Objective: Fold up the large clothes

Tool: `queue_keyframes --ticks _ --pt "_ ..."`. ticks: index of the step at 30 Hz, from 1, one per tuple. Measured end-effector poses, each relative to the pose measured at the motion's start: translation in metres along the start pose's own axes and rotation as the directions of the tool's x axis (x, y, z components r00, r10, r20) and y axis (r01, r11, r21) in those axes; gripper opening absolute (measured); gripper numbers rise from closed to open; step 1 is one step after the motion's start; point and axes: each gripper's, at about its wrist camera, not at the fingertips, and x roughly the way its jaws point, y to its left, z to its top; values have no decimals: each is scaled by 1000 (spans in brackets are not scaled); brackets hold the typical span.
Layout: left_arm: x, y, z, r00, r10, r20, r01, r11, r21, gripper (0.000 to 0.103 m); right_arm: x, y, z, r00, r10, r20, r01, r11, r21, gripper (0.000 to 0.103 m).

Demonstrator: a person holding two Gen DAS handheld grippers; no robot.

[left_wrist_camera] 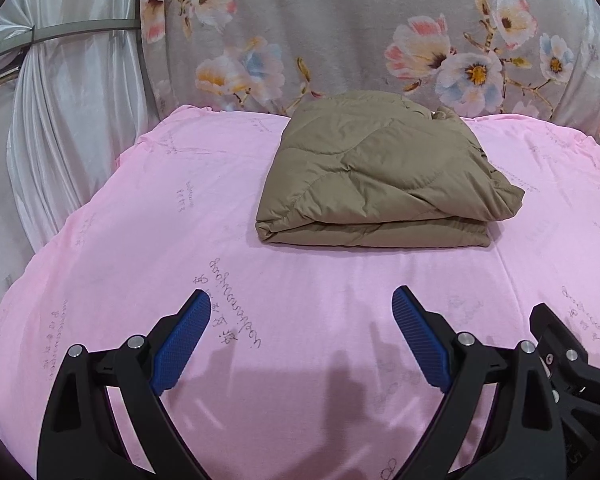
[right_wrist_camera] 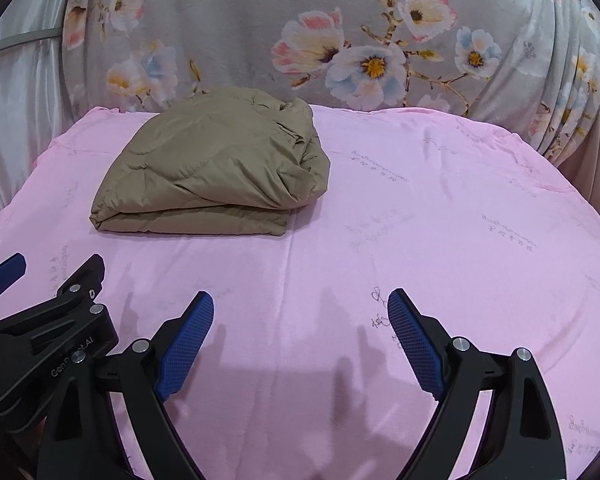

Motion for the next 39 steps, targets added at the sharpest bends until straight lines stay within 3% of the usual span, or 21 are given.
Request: queue_keyframes --ticks 39 --pt "2 -2 -1 1000 7 -13 -7 1000 13 87 0 -1 -1 1000 -3 5 3 1000 -7 87"
